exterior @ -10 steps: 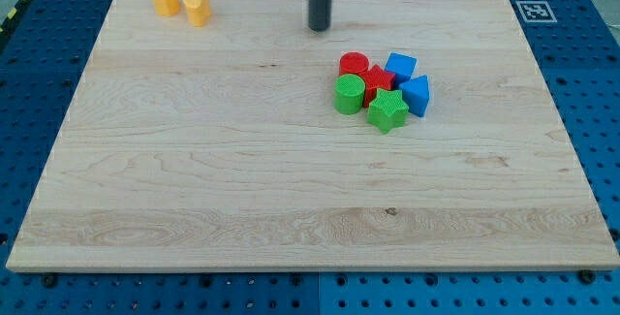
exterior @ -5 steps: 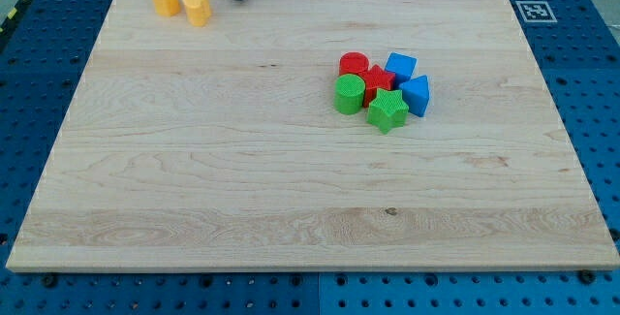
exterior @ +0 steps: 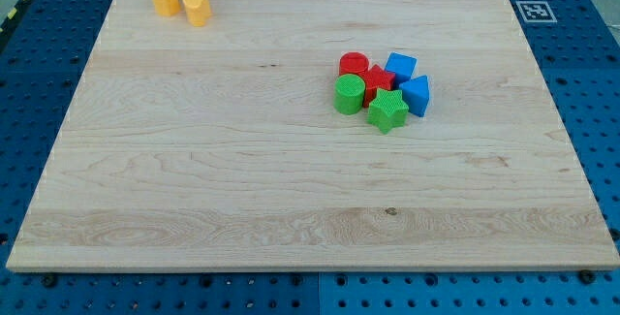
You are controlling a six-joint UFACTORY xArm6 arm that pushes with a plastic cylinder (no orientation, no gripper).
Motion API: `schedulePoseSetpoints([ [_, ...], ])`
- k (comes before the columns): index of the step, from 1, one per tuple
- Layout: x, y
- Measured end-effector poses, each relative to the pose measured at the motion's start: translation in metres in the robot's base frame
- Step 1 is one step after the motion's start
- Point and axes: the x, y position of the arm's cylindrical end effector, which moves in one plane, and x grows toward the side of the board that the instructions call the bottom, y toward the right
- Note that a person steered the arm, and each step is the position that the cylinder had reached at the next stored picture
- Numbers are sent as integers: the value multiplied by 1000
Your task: Push the yellow hexagon to the center
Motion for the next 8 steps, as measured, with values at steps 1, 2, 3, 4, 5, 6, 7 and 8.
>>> schedulePoseSetpoints([
  [1, -1, -31],
  [2, -1, -35],
  [3, 12, -35],
  [4, 40, -38],
  [5, 42, -44],
  [6, 45, -44],
  [7, 49, -42],
  [8, 49, -31],
])
